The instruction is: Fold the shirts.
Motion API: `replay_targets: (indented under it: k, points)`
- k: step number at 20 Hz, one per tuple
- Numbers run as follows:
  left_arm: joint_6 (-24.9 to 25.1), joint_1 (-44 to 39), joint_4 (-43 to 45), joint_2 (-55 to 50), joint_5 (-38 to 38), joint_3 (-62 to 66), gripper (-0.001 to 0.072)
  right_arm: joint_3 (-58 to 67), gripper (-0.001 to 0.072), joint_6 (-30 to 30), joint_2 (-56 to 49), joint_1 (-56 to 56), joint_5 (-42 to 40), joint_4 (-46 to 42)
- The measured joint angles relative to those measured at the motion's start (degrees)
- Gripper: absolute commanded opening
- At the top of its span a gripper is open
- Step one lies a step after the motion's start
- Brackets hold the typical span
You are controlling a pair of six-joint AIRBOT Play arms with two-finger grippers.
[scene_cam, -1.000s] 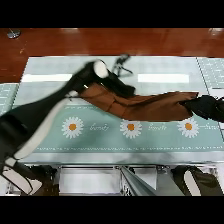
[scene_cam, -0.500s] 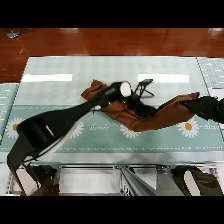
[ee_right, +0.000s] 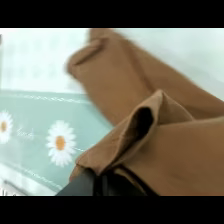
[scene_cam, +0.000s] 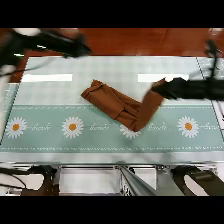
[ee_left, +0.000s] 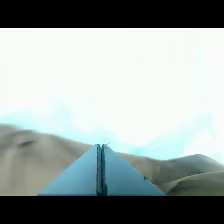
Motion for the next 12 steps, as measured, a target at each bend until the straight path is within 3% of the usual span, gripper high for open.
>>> replay_targets:
  k: [3, 6, 7, 8, 12]
  points:
    - [2.6, 9.2, 0.6, 12.9, 0.1, -8.1, 0.0020, 13.9, 0.0019, -0.4, -18.1, 10.2, -4.3, 0.5]
    - [5.2, 13.4, 0.9, 26.9, 2.5, -21.7, 0.0020, 29.6, 0.0045, 0.5, -36.5, 17.2, -5.5, 0.6]
    - [5.7, 13.9, 1.0, 30.8, 3.8, -26.3, 0.0020, 34.4, 0.0238, 1.1, -41.8, 18.7, -5.6, 0.7]
    - [6.1, 14.1, 1.0, 34.1, 5.1, -30.7, 0.0021, 38.9, 0.0631, 2.1, -47.0, 20.0, -5.7, 0.7]
    - [6.8, 14.4, 1.2, 41.1, 9.5, -43.5, 0.0021, 50.4, 0.0625, 4.4, -58.0, 19.6, -3.0, 1.1]
